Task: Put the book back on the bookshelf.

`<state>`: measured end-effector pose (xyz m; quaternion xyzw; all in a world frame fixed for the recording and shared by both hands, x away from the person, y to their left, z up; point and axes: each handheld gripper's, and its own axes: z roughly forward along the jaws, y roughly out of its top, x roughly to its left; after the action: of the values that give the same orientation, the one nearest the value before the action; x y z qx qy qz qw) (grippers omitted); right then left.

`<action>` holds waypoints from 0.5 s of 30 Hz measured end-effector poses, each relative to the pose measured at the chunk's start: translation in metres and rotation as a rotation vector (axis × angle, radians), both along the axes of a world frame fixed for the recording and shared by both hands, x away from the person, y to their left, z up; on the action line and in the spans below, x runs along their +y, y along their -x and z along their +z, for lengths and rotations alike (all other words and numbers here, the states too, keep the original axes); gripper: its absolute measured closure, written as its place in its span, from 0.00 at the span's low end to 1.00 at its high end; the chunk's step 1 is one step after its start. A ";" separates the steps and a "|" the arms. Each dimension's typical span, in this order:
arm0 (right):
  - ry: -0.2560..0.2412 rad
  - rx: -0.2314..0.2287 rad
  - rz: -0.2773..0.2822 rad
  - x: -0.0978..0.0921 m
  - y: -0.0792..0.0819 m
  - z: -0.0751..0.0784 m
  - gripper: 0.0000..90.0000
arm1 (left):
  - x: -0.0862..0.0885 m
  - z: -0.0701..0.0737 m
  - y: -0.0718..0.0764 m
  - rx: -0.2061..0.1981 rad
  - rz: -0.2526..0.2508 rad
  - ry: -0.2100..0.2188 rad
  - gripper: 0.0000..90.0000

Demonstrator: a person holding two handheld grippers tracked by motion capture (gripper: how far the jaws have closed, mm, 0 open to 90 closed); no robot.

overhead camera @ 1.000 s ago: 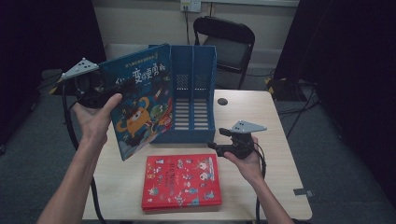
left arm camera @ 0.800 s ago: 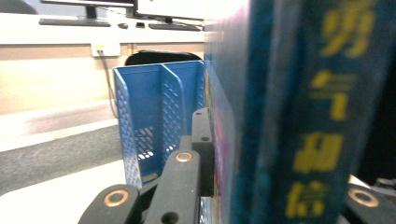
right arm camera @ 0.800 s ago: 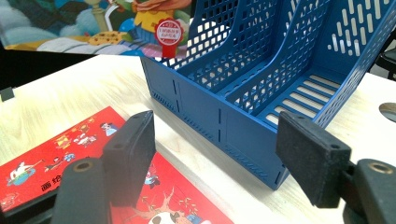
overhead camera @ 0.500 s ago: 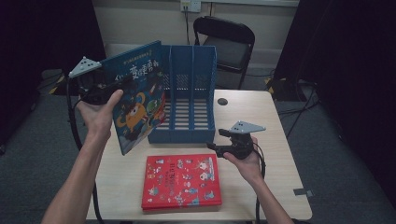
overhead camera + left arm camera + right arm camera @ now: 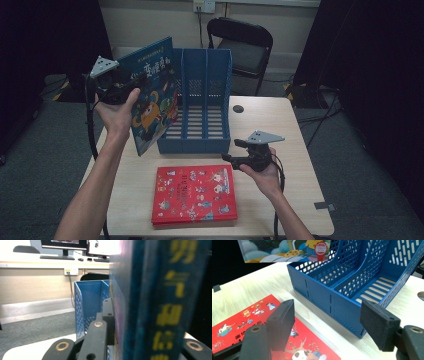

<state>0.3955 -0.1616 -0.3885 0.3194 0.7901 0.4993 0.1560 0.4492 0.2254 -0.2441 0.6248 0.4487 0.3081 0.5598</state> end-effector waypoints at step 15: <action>0.009 0.025 0.005 0.000 0.001 -0.007 0.31 | -0.017 -0.008 -0.033 0.002 0.077 -0.016 0.93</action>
<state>0.3941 -0.1620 -0.3960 0.3232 0.7950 0.4920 0.1462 0.4825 0.2083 -0.2519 0.6118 0.4706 0.3325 0.5420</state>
